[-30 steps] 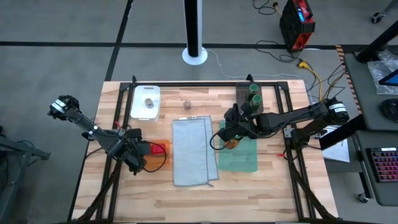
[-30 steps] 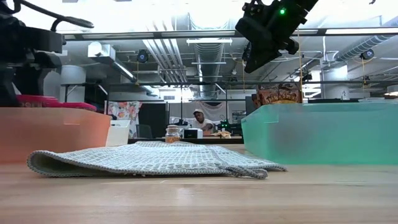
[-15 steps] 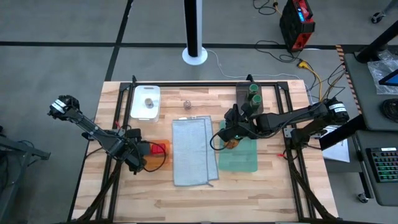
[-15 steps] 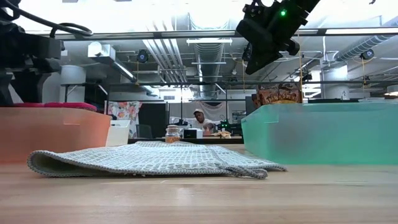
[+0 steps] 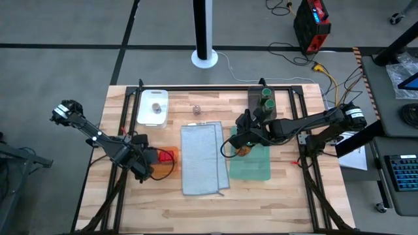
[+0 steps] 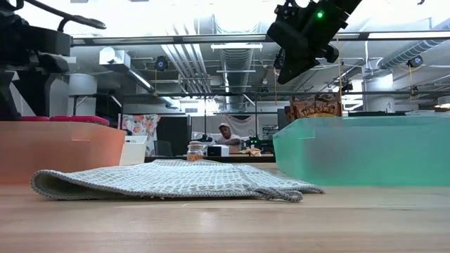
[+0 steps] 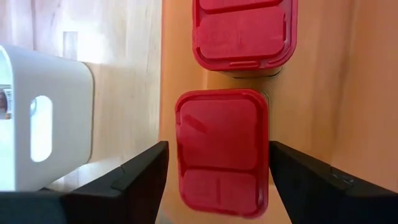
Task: Sort spices by type
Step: Put the red seasoning can into the orange bin
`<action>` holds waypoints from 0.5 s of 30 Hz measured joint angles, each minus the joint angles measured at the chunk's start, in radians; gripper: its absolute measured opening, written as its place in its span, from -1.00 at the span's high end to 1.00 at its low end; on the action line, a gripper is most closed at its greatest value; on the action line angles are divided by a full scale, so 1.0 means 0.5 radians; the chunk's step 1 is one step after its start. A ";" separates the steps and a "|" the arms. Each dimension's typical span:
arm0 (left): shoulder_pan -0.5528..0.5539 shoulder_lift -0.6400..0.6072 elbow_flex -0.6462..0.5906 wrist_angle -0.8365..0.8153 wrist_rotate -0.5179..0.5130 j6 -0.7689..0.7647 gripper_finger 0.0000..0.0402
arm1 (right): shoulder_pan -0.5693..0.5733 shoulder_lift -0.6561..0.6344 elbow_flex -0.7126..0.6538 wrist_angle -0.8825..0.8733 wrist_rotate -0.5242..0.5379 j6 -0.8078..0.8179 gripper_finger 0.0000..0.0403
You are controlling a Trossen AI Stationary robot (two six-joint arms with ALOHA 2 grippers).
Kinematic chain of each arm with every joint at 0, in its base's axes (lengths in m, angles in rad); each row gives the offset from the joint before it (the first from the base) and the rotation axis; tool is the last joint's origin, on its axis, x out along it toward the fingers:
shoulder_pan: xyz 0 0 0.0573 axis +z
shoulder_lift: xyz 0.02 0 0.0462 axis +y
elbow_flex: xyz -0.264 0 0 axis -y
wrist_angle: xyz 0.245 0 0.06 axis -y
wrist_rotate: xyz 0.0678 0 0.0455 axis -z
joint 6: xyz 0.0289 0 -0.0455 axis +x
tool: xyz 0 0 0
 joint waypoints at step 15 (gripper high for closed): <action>0.002 0.000 0.422 -0.293 0.013 0.044 -0.27 | 0.000 0.001 0.000 0.004 -0.001 0.001 0.95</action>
